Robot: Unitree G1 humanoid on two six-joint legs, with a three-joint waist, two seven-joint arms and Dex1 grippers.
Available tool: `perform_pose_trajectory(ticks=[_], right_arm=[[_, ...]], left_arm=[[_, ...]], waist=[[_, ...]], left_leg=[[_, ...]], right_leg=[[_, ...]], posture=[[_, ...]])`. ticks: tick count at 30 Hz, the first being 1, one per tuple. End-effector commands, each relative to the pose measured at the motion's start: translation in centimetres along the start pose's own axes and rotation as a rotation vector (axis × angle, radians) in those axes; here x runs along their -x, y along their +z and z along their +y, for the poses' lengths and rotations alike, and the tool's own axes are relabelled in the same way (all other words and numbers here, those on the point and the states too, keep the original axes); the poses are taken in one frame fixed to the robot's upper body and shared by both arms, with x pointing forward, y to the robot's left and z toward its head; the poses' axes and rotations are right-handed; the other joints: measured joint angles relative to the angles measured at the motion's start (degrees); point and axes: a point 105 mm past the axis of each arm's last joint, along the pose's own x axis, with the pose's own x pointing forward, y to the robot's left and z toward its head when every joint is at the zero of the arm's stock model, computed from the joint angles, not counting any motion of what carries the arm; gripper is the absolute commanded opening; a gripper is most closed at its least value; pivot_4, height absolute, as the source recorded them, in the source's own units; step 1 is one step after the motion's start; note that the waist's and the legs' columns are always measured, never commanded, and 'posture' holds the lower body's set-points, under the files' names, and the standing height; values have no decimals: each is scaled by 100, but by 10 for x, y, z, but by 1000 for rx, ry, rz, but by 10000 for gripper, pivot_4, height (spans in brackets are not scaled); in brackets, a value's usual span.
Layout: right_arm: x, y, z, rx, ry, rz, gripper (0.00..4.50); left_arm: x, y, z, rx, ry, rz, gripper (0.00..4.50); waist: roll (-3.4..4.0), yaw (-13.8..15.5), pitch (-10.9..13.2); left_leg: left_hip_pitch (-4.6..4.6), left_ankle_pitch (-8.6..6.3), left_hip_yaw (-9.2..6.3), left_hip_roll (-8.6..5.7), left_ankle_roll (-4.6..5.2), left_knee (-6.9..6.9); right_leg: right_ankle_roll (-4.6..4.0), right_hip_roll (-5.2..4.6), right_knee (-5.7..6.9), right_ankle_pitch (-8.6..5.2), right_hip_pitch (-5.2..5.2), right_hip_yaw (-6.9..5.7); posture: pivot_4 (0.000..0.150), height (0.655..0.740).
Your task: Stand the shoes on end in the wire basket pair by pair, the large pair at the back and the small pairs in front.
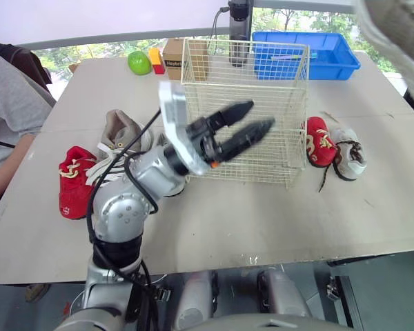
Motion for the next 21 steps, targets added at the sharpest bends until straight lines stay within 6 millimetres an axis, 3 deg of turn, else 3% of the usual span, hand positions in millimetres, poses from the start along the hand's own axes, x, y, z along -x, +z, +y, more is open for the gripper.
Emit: perform_pose_trajectory(ticks=[1, 5, 9, 12, 17, 20, 21], right_arm=[[-10, 26, 32, 65, 279, -12, 215], [-9, 31, 61, 107, 608, 50, 215], [-12, 27, 79, 192, 835, 89, 215], [-34, 34, 97, 304, 992, -9, 215], [-64, 54, 116, 415, 1098, -117, 215], [-72, 62, 120, 447, 1124, -165, 215], [-74, 64, 121, 451, 1124, -181, 74]], left_arm=[[19, 62, 40, 69, 163, -192, 45000], [40, 103, 45, 57, 115, -152, 45000], [39, 109, 25, -21, -34, 69, 45000], [35, 84, 7, -123, -181, 394, 45000], [24, 61, 4, -207, -318, 614, 45000], [24, 44, 11, -293, -360, 766, 45000], [27, 39, 13, -320, -376, 809, 42410]], waist=[[1, -2, 1], [-19, -13, 13], [-50, 25, 35], [-80, -16, 65], [-74, -3, 69], [-74, 15, 70], [-74, 17, 70]], left_leg=[[0, 0, -2, 1, 0, 0], [-3, 0, 1, 5, -1, -19], [-14, -1, 3, 1, -2, -22], [-17, -1, 7, -8, -4, -20], [-8, 0, 12, -9, -5, -16], [-35, 2, 10, -8, -7, -16], [-42, 2, 11, -8, -7, -15]], right_leg=[[0, 0, 0, 0, -2, 0], [2, 0, -9, -2, -13, 1], [11, -16, -22, -7, -16, -9], [-7, -25, -28, -20, -19, -16], [-10, -30, -10, -19, -17, -18], [5, -25, 6, -11, -47, -21], [10, -25, 10, -8, -55, -21]], posture=[[1500, 7400], [1500, 7400], [1500, 7400], [1500, 7400], [1500, 7400], [1500, 7400], [1500, 7400]])
